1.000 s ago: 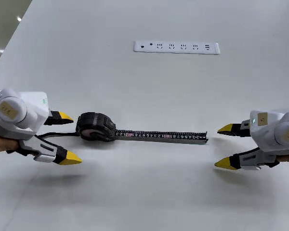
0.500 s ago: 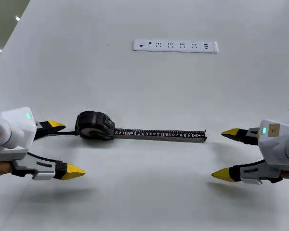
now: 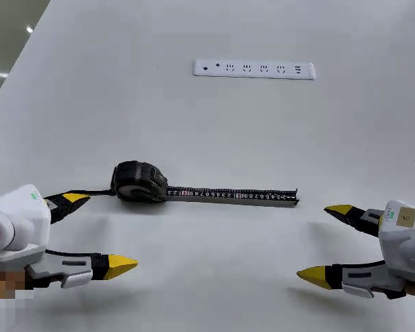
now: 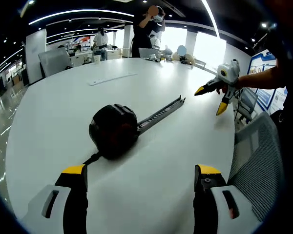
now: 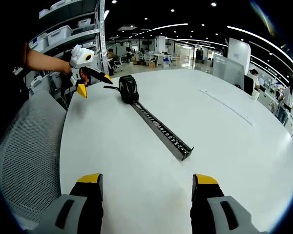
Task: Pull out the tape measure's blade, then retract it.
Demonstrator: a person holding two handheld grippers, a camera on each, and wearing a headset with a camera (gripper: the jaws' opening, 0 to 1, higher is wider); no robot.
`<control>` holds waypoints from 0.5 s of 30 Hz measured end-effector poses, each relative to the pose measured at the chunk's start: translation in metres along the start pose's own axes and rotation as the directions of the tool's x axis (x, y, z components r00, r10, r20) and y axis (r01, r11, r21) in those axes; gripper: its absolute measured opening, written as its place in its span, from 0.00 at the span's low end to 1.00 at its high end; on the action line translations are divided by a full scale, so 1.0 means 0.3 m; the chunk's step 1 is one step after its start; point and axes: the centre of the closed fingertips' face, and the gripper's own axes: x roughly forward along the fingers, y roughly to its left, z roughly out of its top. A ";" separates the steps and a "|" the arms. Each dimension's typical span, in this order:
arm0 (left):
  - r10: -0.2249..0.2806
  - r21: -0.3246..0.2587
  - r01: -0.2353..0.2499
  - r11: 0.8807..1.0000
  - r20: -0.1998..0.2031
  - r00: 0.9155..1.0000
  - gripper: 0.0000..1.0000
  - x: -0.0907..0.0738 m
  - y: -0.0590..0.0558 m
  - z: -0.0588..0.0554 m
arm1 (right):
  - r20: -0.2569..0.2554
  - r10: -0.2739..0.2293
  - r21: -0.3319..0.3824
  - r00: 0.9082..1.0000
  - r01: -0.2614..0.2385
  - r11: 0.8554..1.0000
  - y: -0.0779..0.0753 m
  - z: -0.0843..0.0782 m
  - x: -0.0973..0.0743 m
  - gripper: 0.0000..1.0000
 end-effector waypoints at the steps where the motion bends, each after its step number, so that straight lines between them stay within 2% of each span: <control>1: 0.007 -0.006 -0.006 1.000 0.008 1.000 0.88 -0.001 -0.006 0.002 | 0.010 -0.011 0.010 1.000 0.011 1.000 0.003 0.005 -0.001 0.75; 8: 0.047 -0.043 -0.045 0.998 0.032 0.998 0.90 -0.003 -0.031 0.000 | 0.049 -0.068 0.069 0.996 0.065 0.996 0.014 0.025 -0.009 0.80; 15: 0.093 -0.093 -0.087 0.992 0.058 0.994 0.92 -0.009 -0.062 0.004 | 0.082 -0.127 0.143 0.989 0.114 0.983 0.025 0.058 -0.012 0.86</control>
